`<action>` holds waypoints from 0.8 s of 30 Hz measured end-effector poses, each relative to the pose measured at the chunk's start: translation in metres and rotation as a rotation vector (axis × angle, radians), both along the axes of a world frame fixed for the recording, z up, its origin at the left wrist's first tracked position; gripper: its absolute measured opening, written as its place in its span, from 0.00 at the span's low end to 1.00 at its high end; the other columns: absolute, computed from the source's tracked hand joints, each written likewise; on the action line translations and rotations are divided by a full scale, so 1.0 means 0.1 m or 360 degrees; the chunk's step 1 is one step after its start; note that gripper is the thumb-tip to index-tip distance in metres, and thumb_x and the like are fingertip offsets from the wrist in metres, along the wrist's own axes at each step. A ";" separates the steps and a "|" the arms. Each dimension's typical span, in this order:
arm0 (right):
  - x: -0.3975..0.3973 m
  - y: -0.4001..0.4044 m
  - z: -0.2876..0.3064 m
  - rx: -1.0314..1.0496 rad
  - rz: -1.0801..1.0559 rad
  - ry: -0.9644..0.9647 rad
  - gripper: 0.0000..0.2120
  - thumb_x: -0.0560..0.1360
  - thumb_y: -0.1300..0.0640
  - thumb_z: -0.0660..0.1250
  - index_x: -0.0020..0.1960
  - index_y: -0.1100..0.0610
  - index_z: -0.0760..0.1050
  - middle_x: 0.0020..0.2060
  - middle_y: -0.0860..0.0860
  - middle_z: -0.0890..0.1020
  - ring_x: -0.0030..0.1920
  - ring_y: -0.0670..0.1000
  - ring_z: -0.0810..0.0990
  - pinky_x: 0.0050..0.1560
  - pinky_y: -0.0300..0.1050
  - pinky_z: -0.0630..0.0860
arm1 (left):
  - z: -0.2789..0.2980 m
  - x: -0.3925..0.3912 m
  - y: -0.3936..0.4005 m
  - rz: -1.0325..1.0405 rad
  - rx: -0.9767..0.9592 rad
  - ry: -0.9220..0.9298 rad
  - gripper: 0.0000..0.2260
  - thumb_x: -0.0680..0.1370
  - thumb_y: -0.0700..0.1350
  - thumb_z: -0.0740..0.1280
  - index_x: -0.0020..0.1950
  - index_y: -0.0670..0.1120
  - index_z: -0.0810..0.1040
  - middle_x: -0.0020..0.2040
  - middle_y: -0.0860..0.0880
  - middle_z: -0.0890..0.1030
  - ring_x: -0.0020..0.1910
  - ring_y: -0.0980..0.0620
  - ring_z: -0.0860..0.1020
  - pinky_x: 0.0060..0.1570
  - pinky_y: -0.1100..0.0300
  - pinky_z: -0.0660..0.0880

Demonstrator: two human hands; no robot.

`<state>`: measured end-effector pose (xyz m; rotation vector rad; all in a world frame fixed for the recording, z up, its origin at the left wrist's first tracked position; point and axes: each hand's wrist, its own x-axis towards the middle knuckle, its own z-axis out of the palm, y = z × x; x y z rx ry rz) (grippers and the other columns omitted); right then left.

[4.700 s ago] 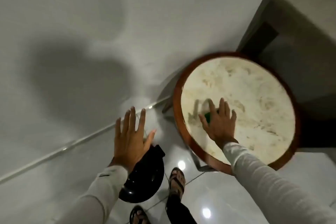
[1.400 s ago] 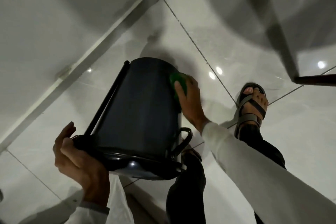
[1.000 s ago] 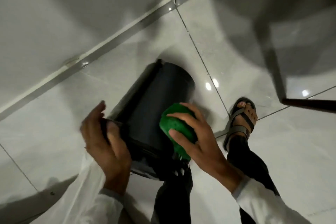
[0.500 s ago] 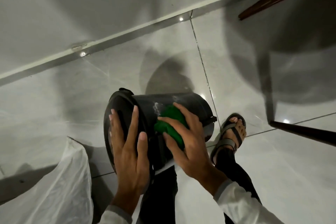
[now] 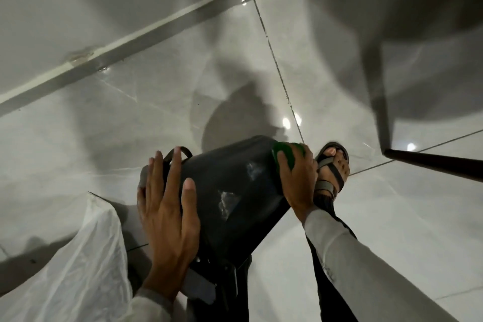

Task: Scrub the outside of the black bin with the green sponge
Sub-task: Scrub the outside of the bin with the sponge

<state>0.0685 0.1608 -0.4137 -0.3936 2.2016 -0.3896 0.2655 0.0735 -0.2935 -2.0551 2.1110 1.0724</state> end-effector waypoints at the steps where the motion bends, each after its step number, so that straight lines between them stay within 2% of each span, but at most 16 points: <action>1: 0.05 -0.04 0.06 -0.0028 0.0025 -0.0027 0.27 0.78 0.37 0.56 0.67 0.51 0.78 0.72 0.57 0.76 0.71 0.64 0.75 0.74 0.67 0.71 | -0.01 -0.06 -0.01 0.0046 -0.0008 0.0029 0.26 0.85 0.60 0.45 0.84 0.61 0.57 0.88 0.52 0.60 0.89 0.52 0.55 0.87 0.46 0.49; 4: 0.47 0.01 0.72 -0.0548 0.0438 -0.0232 0.21 0.81 0.41 0.61 0.72 0.42 0.75 0.81 0.53 0.68 0.80 0.54 0.66 0.82 0.54 0.61 | -0.06 -0.18 -0.03 0.0207 0.0006 0.0089 0.24 0.87 0.59 0.41 0.83 0.66 0.53 0.87 0.62 0.58 0.89 0.57 0.53 0.87 0.48 0.46; 5: 0.62 0.12 0.93 -0.0710 0.0575 -0.0336 0.21 0.82 0.42 0.62 0.74 0.40 0.72 0.82 0.51 0.65 0.82 0.52 0.62 0.83 0.50 0.58 | -0.07 -0.17 -0.01 0.0251 0.0010 0.0086 0.23 0.88 0.59 0.41 0.84 0.65 0.54 0.88 0.60 0.59 0.89 0.58 0.53 0.88 0.47 0.46; 7: 0.69 0.33 1.02 -0.0859 0.0783 -0.0368 0.22 0.82 0.44 0.62 0.75 0.36 0.68 0.83 0.51 0.62 0.83 0.52 0.61 0.82 0.49 0.58 | -0.08 -0.11 0.04 0.0383 -0.0022 0.0115 0.25 0.89 0.55 0.44 0.87 0.57 0.60 0.89 0.53 0.63 0.89 0.56 0.54 0.90 0.42 0.50; 9: 0.49 0.43 0.71 -0.0760 0.0689 -0.0326 0.24 0.81 0.47 0.63 0.76 0.35 0.66 0.81 0.55 0.67 0.81 0.57 0.67 0.81 0.56 0.65 | -0.07 -0.09 0.06 0.0567 0.0004 0.0134 0.27 0.88 0.53 0.47 0.86 0.49 0.64 0.88 0.49 0.65 0.87 0.56 0.55 0.90 0.46 0.53; 11: 0.19 0.32 0.23 -0.0440 0.0392 -0.0208 0.22 0.80 0.44 0.59 0.73 0.41 0.71 0.75 0.57 0.75 0.75 0.60 0.75 0.76 0.63 0.73 | -0.06 -0.05 0.06 0.0723 0.0086 0.0175 0.27 0.88 0.55 0.48 0.85 0.50 0.66 0.88 0.51 0.64 0.88 0.57 0.55 0.87 0.60 0.52; 12: 0.04 0.22 0.07 -0.0243 0.0256 -0.0127 0.23 0.80 0.41 0.57 0.70 0.46 0.75 0.72 0.56 0.78 0.71 0.61 0.78 0.73 0.65 0.75 | -0.06 -0.03 0.07 0.0744 0.0131 0.0206 0.26 0.88 0.54 0.49 0.85 0.51 0.67 0.88 0.52 0.63 0.88 0.58 0.55 0.83 0.68 0.51; 14: -0.02 0.03 -0.02 -0.0015 0.0110 -0.0081 0.26 0.78 0.39 0.56 0.66 0.51 0.78 0.70 0.57 0.79 0.69 0.63 0.77 0.73 0.68 0.74 | -0.06 0.03 0.08 0.0693 0.0191 0.0267 0.24 0.88 0.54 0.51 0.84 0.55 0.66 0.89 0.53 0.61 0.89 0.58 0.53 0.79 0.74 0.49; 16: 0.20 -0.17 0.26 -0.0194 0.0279 -0.0150 0.23 0.77 0.42 0.60 0.66 0.48 0.81 0.75 0.56 0.75 0.75 0.62 0.73 0.79 0.64 0.67 | -0.06 0.08 0.09 0.0629 0.0180 0.0281 0.22 0.86 0.53 0.51 0.81 0.58 0.65 0.88 0.54 0.61 0.89 0.56 0.53 0.83 0.69 0.49; 18: 0.52 -0.16 0.73 -0.0589 0.0593 -0.0277 0.22 0.77 0.45 0.63 0.68 0.46 0.80 0.79 0.55 0.71 0.79 0.58 0.69 0.81 0.55 0.62 | -0.08 0.13 0.11 0.0564 0.0151 0.0260 0.21 0.86 0.52 0.50 0.80 0.57 0.65 0.87 0.54 0.62 0.89 0.52 0.56 0.89 0.56 0.51; 20: 0.75 0.15 1.03 -0.0890 0.0809 -0.0411 0.23 0.78 0.47 0.63 0.72 0.45 0.77 0.81 0.54 0.67 0.82 0.55 0.65 0.83 0.51 0.59 | -0.09 0.15 0.18 0.0503 0.0129 0.0252 0.21 0.87 0.53 0.51 0.80 0.57 0.66 0.87 0.52 0.63 0.89 0.49 0.58 0.90 0.44 0.54; 22: 0.60 0.53 0.88 -0.0921 0.0917 -0.0345 0.25 0.77 0.51 0.64 0.75 0.45 0.73 0.82 0.56 0.64 0.83 0.56 0.63 0.83 0.56 0.61 | -0.07 0.12 0.25 0.0397 0.0099 0.0220 0.22 0.86 0.56 0.51 0.81 0.57 0.67 0.88 0.49 0.63 0.89 0.47 0.59 0.89 0.38 0.56; 24: 0.28 0.74 0.43 -0.0652 0.0810 -0.0254 0.27 0.75 0.55 0.61 0.75 0.48 0.73 0.81 0.59 0.67 0.81 0.59 0.67 0.81 0.64 0.66 | -0.06 0.07 0.32 0.0320 0.0077 0.0208 0.24 0.86 0.57 0.51 0.81 0.58 0.67 0.88 0.48 0.63 0.89 0.49 0.58 0.88 0.35 0.55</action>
